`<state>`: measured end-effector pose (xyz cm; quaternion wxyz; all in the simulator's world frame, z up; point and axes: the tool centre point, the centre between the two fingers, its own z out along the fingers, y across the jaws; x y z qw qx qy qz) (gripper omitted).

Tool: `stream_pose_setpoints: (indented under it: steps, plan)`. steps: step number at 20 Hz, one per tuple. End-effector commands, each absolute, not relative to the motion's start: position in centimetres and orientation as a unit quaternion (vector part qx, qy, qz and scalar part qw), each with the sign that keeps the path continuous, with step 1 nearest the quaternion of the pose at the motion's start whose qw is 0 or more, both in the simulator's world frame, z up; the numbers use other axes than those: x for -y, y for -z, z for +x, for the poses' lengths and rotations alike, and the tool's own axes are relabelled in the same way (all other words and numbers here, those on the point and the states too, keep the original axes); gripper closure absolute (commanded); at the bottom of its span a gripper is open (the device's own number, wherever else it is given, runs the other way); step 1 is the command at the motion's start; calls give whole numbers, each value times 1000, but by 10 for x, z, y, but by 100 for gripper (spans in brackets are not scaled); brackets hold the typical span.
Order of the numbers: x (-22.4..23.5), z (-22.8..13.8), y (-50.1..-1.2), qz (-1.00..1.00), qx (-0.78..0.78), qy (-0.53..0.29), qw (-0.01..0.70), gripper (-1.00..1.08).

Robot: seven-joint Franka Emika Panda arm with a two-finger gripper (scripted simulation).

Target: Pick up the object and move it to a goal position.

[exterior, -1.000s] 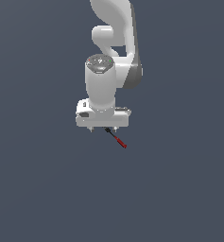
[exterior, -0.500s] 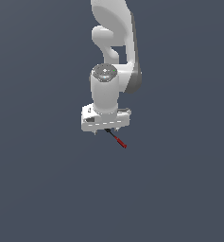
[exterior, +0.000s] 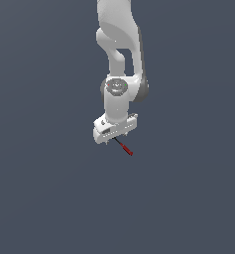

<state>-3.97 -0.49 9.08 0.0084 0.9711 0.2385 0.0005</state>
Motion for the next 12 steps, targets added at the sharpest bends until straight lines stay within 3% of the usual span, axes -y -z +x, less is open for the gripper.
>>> stream_pose_setpoints:
  steps: [1, 12]
  plan:
    - [0, -47, -80, 962, -272, 0, 6, -92]
    - [-13, -66, -57, 938, -347, 0, 0, -92]
